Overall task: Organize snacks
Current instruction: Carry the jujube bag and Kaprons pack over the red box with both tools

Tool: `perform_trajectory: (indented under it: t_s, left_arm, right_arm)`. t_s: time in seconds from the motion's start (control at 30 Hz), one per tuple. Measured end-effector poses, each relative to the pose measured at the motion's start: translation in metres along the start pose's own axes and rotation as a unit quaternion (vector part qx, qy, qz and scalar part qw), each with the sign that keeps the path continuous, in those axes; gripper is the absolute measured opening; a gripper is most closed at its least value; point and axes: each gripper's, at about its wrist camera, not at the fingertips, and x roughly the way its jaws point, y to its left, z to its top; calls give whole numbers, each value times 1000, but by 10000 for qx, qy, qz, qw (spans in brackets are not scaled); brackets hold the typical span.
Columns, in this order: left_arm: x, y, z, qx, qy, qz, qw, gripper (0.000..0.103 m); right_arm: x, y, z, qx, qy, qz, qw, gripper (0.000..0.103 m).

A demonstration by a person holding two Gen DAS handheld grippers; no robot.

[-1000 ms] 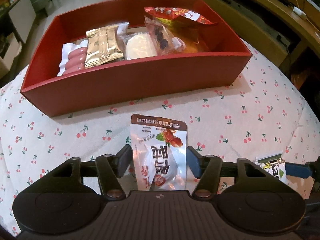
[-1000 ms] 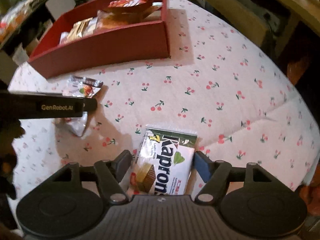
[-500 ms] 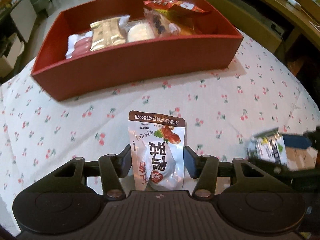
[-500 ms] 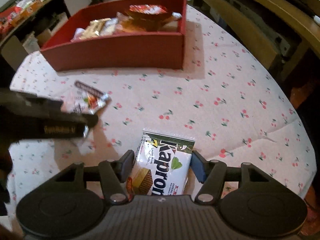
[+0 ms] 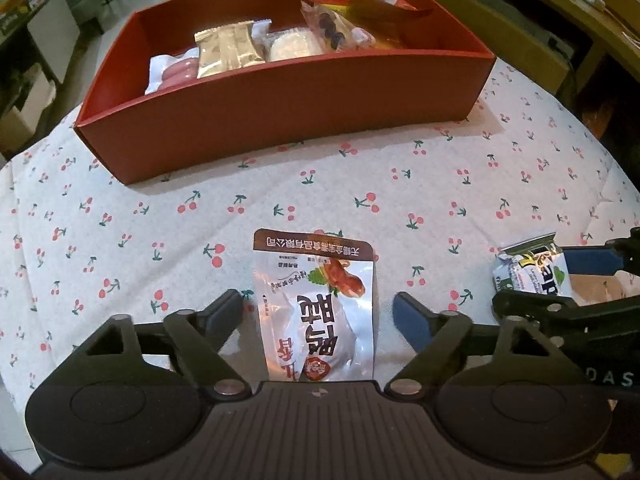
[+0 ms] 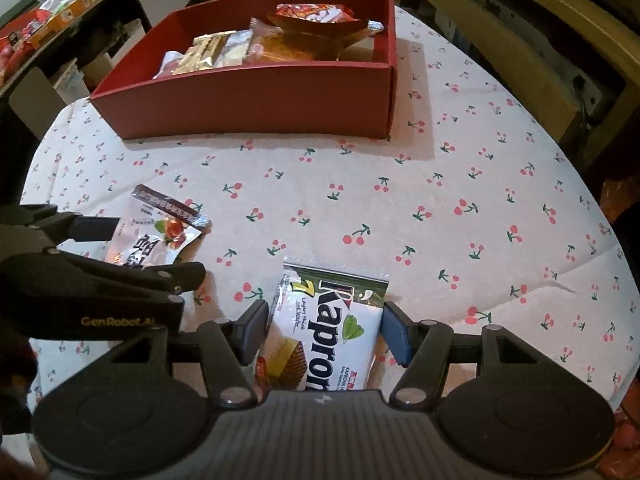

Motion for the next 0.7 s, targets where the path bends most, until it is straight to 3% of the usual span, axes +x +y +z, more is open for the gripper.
perform_trajectory:
  t_s: [0.03, 0.1, 0.43, 0.7]
  left_arm:
    - [-1, 0, 0, 14, -21, -4, 10000, 79]
    - [-6, -1, -2, 18, -52, -24, 10000, 61]
    - [-31, 8, -18, -405, -63, 106, 9991, 58]
    - [-41, 15, -4, -490, -233, 63, 9985, 58]
  right_arm:
    - [1, 1, 1, -13, 1, -9, 10000, 71]
    - [1, 1, 2, -17, 18, 27, 10000, 71]
    - [-13, 14, 3, -255, -215, 146, 9993, 70]
    - [-22, 22, 22, -217, -527, 129, 9983, 70]
